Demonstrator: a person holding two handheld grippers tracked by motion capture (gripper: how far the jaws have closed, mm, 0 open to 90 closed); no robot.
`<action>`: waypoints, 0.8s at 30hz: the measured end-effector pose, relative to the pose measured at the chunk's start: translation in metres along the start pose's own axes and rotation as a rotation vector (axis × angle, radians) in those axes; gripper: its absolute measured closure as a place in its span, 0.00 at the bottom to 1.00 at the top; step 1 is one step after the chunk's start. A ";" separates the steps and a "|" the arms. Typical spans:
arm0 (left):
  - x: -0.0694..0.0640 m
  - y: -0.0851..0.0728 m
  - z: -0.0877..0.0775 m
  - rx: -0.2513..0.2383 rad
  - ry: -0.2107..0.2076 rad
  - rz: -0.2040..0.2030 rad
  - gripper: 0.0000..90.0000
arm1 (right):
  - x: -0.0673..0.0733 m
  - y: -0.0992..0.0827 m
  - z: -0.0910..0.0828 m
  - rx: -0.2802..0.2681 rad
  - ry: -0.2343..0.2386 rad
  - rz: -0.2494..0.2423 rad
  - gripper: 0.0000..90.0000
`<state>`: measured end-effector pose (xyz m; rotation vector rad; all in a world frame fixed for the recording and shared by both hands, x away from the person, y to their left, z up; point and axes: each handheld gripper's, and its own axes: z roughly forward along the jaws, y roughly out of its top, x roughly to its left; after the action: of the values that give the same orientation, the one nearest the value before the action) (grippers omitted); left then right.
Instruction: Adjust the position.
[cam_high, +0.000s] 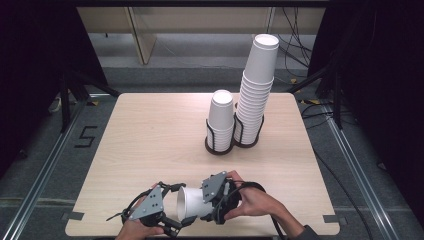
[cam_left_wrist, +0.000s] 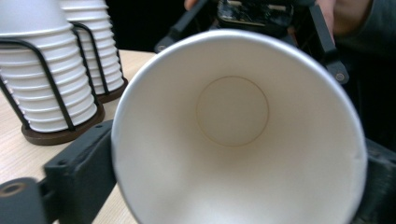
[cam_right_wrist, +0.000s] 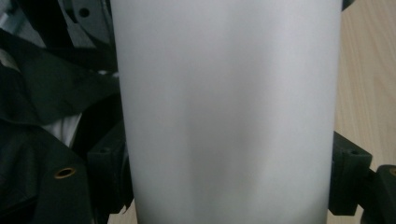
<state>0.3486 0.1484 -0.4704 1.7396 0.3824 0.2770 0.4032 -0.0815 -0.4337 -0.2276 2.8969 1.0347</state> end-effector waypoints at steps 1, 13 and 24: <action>0.001 -0.001 -0.001 -0.009 0.003 -0.016 0.04 | -0.001 -0.001 -0.004 -0.019 0.009 0.018 0.25; 0.001 -0.001 0.000 -0.099 0.007 -0.101 0.08 | -0.006 -0.008 -0.016 -0.147 0.009 0.091 0.25; 0.002 0.001 -0.001 -0.101 0.005 -0.083 0.11 | -0.004 -0.007 -0.001 -0.154 0.038 0.129 0.25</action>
<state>0.3497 0.1501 -0.4688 1.6206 0.4359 0.2363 0.4080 -0.0871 -0.4375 -0.0679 2.9007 1.2895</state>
